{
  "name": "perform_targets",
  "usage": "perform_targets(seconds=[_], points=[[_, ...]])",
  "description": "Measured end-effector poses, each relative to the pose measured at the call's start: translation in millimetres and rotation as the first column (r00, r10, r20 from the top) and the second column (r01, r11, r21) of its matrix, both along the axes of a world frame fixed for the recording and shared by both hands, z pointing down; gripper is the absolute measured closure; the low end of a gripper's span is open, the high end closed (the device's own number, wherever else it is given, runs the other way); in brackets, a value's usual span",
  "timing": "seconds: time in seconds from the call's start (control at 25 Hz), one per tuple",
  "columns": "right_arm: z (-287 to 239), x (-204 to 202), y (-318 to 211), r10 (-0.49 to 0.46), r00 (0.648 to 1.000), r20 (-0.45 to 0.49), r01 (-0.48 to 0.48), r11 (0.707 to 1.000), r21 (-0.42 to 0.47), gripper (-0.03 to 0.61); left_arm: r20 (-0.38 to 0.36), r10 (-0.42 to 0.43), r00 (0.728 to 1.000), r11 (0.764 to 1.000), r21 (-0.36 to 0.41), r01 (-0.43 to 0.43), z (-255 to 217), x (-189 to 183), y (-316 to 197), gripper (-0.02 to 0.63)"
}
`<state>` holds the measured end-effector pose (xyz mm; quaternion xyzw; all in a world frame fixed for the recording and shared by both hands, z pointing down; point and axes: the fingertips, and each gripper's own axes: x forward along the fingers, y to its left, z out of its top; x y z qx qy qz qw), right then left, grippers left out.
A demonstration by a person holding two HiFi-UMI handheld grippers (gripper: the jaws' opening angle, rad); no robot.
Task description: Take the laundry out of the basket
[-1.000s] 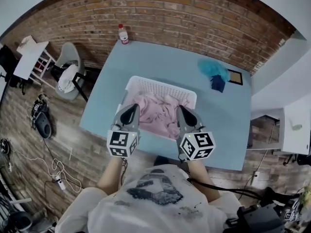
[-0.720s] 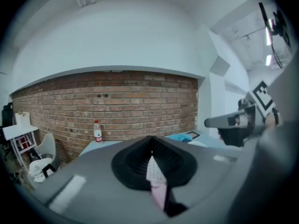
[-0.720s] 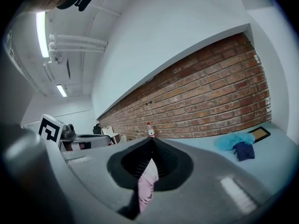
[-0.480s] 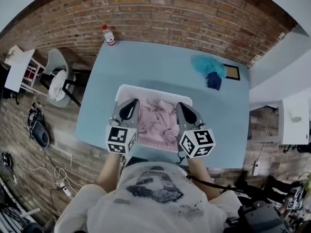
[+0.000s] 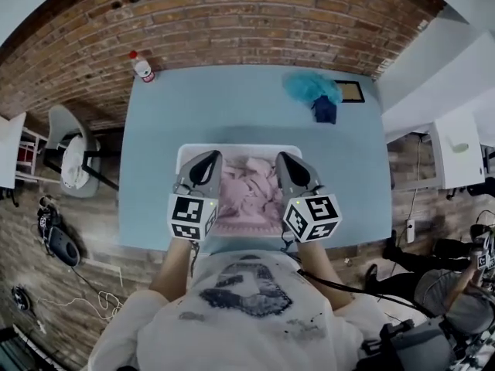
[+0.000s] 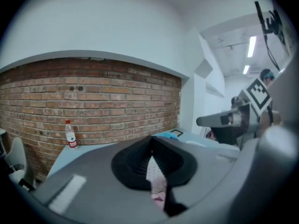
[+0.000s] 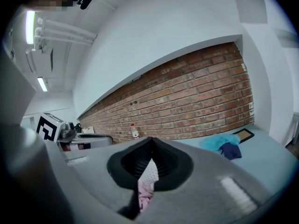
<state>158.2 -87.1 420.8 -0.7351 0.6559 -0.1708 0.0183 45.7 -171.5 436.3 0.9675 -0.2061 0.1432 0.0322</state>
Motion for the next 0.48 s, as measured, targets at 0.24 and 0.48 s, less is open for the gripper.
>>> perform_targets(seconds=[0.24,0.48], points=[[3,2,4,0.059,0.998,-0.002,-0.059,0.998,-0.015,0.581,0.042,0.121,0.992,0.992,-0.051,-0.119,20,9,7,0.624],[7,13,16,0.117,0.993,0.001,-0.117,0.993,-0.035,0.581,0.097,0.218,0.971,0.969,-0.137,-0.204,43,21,19,0.624]])
